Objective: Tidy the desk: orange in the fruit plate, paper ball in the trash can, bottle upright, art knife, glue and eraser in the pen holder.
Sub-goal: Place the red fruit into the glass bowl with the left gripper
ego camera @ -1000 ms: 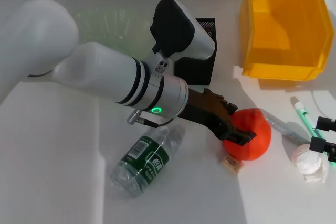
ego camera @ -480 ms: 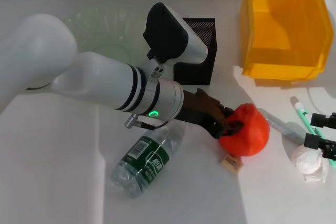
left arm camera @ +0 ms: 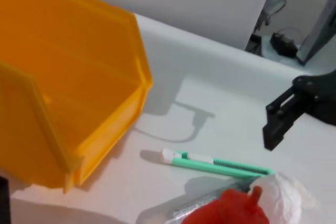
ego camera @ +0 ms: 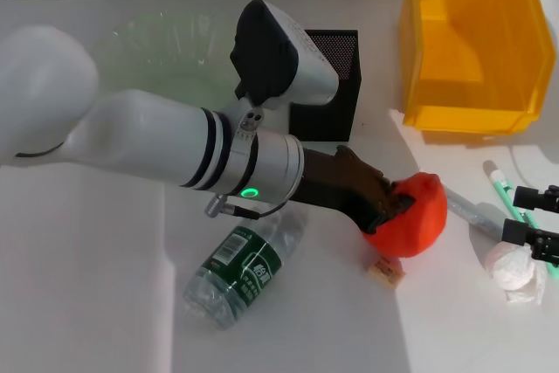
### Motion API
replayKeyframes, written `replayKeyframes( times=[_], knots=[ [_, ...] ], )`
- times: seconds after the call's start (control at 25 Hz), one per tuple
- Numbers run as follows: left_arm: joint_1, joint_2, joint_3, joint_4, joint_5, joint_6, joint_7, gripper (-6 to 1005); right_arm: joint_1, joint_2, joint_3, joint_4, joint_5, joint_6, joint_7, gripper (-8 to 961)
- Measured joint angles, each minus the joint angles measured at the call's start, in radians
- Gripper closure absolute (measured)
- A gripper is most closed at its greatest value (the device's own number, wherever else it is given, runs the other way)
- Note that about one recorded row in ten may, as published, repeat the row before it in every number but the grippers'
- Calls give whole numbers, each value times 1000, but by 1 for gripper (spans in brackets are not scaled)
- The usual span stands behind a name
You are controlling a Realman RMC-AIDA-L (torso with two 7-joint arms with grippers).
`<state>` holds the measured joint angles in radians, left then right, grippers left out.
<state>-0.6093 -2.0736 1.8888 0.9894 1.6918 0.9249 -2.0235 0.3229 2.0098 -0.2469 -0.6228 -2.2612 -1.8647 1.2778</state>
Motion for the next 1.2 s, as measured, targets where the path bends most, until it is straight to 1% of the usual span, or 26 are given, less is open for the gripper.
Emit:
replayKeyframes(
  times=[0.04, 0.08, 0.12, 0.24, 0.28, 0.32, 0.36, 0.4, 0.44, 0.48, 0.56, 0.6, 0.64, 0.68, 0.72, 0.76, 0.8, 0.84, 0.88, 0.92, 0.96, 1.0, 1.04, 1.12, 1.2],
  knots=[
    [0, 0, 0, 0, 0, 0, 0, 887, 0, 0, 0, 0, 0, 0, 0, 266],
    [21, 1, -53, 18, -24, 51, 28, 897, 2, 0, 0, 0, 0, 0, 0, 266],
    [21, 1, -53, 18, -24, 51, 28, 907, 3, 0, 0, 0, 0, 0, 0, 266],
    [58, 2, -207, 34, -76, 205, 98, 932, 6, 1, 0, 0, 0, 0, 0, 266],
    [67, 2, -276, 32, -92, 266, 119, 937, 7, 2, 0, 0, 0, 0, 0, 266],
    [67, 2, -276, 32, -92, 266, 119, 942, 8, 2, 0, 0, 0, 0, 0, 266],
    [84, 3, -393, 27, -110, 368, 142, 947, 9, 2, 0, 0, 0, 0, 0, 266],
    [99, 5, -490, 25, -114, 449, 155, 952, 12, 4, 0, 1, 0, 0, 0, 266],
    [106, 6, -539, 24, -114, 488, 159, 952, 15, 5, 0, 1, 0, 0, 0, 266],
    [116, 8, -608, 24, -113, 525, 162, 952, 18, 6, 0, 1, 0, 1, 0, 266],
    [116, 8, -608, 24, -113, 525, 162, 952, 20, 7, 0, 1, 0, 1, 0, 266],
    [131, 17, -743, 24, -96, 584, 165, 952, 27, 10, 0, 1, 0, 3, 0, 266],
    [136, 26, -812, 19, -78, 591, 166, 951, 27, 10, 0, 1, 0, 3, 0, 266],
    [136, 26, -812, 19, -78, 591, 166, 951, 34, 12, -1, 2, 0, 5, 0, 266],
    [138, 37, -865, 10, -58, 586, 167, 951, 34, 12, -1, 2, 0, 5, 0, 266],
    [138, 37, -865, 10, -58, 586, 167, 951, 39, 14, -1, 2, -2, 6, 0, 266],
    [131, 63, -962, -33, -11, 542, 175, 951, 48, 16, -1, 2, -7, 7, 0, 266],
    [131, 63, -962, -33, -11, 542, 175, 951, 53, 17, -2, 2, -10, 7, 0, 266],
    [120, 82, -999, -80, 4, 486, 200, 952, 62, 21, -2, 2, -13, 8, 0, 266],
    [120, 82, -999, -80, 4, 486, 200, 952, 64, 23, -3, 2, -13, 8, 0, 266],
    [106, 97, -1013, -132, 15, 421, 222, 952, 67, 24, -4, 2, -13, 9, 0, 267],
    [106, 97, -1013, -132, 15, 421, 222, 949, 67, 24, -4, 2, -13, 9, 0, 267],
    [88, 105, -1014, -179, 32, 333, 222, 947, 71, 26, -6, 2, -14, 9, 0, 267],
    [81, 98, -1013, -189, 45, 298, 223, 942, 71, 27, -8, 2, -14, 10, 0, 267],
    [77, 90, -1014, -189, 55, 288, 229, 866, 73, 28, -12, 2, -14, 10, 0, 267]
  ],
)
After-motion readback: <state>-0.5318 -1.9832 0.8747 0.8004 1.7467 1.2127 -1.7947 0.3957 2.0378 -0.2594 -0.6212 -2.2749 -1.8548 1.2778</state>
